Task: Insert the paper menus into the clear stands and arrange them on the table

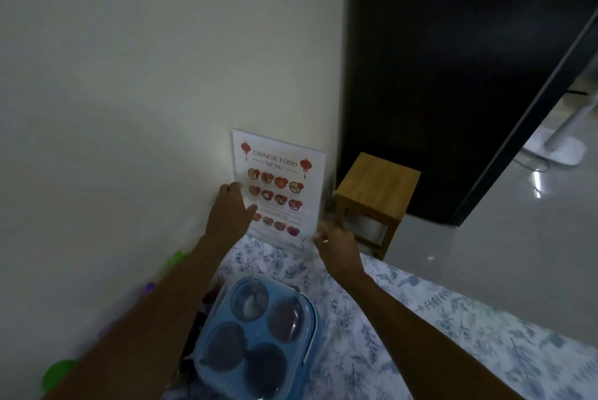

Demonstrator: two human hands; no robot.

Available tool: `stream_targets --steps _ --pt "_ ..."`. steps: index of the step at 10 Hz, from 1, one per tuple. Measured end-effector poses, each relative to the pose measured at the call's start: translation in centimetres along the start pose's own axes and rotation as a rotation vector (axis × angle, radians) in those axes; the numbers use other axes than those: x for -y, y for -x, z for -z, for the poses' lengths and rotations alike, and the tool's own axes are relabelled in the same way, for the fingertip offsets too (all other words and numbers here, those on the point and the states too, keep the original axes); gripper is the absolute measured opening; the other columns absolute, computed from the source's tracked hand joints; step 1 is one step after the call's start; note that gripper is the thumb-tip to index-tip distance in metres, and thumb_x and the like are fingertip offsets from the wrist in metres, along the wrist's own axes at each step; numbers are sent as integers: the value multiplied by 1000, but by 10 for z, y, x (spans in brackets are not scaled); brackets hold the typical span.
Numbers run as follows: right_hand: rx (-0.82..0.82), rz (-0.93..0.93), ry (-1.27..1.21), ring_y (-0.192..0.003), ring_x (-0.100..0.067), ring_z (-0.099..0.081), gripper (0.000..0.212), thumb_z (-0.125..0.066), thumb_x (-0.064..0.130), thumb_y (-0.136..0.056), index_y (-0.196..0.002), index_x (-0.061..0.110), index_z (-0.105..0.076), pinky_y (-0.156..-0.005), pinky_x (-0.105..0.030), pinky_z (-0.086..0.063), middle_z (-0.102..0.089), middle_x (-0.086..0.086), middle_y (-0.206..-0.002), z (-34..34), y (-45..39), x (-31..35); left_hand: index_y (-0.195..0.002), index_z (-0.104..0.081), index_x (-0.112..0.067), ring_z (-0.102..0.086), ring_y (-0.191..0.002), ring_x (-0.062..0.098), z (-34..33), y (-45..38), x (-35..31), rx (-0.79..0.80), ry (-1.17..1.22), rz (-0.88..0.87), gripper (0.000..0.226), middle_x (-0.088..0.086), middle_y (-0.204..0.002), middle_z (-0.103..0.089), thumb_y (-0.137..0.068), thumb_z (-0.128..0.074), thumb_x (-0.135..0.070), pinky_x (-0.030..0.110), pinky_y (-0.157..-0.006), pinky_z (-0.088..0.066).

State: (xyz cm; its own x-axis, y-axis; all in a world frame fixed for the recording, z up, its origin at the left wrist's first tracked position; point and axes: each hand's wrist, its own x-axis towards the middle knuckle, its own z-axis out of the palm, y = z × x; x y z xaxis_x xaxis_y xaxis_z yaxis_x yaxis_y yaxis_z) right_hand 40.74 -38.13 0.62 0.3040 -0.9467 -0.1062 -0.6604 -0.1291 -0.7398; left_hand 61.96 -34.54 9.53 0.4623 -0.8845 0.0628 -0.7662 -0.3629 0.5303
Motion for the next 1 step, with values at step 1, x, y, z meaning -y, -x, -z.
stream_targets --steps 1 --pt "8 -8 83 -98 -21 -68 28 -62 28 -96 -118 11 -63 -85 -32 -57 -71 -7 -109 18 14 -3 -134 -47 -2 -58 -113 34 5 8 -4 11 -16 14 56 19 -125 -54 -87 -72 -21 40 -90 -49"
